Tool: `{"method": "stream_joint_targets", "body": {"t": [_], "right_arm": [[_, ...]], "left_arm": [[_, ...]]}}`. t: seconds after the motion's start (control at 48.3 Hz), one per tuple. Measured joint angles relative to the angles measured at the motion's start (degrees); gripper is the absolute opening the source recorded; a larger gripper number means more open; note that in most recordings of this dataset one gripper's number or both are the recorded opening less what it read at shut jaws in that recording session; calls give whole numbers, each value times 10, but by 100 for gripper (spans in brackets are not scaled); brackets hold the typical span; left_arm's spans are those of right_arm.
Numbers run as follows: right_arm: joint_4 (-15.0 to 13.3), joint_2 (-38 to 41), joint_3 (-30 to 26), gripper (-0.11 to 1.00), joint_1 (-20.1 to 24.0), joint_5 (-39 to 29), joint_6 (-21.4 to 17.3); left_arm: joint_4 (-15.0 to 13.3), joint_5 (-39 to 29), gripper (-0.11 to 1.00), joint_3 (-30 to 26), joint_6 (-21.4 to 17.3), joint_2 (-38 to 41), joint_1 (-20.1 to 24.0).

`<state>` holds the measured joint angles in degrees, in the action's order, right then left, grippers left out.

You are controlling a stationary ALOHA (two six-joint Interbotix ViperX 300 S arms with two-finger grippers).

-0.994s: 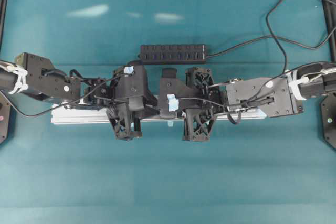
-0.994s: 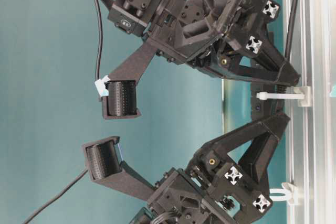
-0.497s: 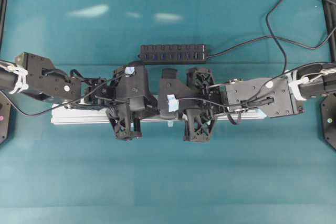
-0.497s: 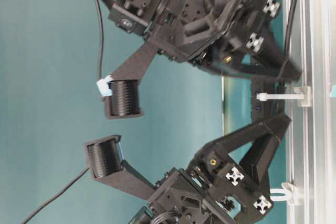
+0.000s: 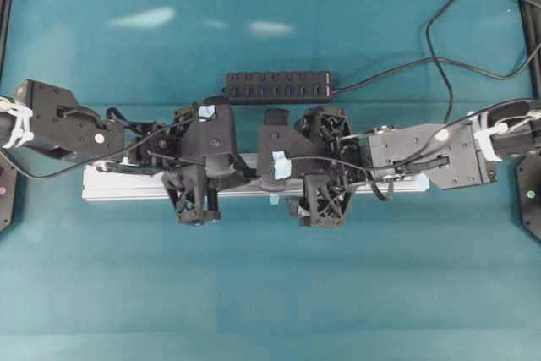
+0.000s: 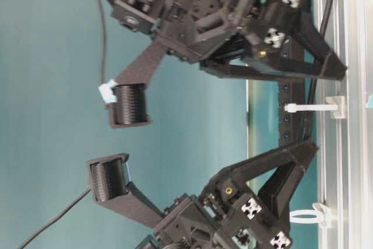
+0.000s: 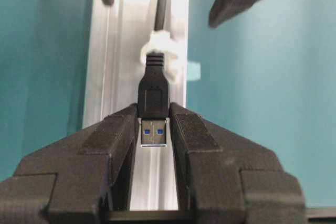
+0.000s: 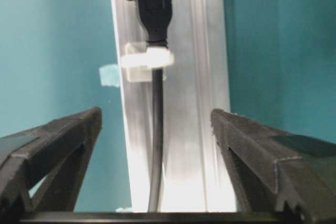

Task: Pass the USB cable through three rings with both arms.
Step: 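Regrasp the plug with the right gripper past the middle ring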

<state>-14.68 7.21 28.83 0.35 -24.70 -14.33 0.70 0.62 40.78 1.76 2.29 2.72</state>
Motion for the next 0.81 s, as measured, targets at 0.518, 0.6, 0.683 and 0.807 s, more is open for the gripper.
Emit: {"method": "stream_joint_targets", "body": {"t": [0.518,0.6,0.683,0.807], "right_arm": [[-2,-14,-3,72,-4,34,0],[-2,-14,-7,72,-4,43,0],[-2,-14,-11,72,-4,50,1],[-2,-14,-19,72,-4,60,0]], "left_arm": [[0,-47,22,10,0,-44,0],[0,-55,22,10,0,-53,1],[0,-71,22,10,0,-64,0],[0,-97,22,10,0,-79,0]]}}
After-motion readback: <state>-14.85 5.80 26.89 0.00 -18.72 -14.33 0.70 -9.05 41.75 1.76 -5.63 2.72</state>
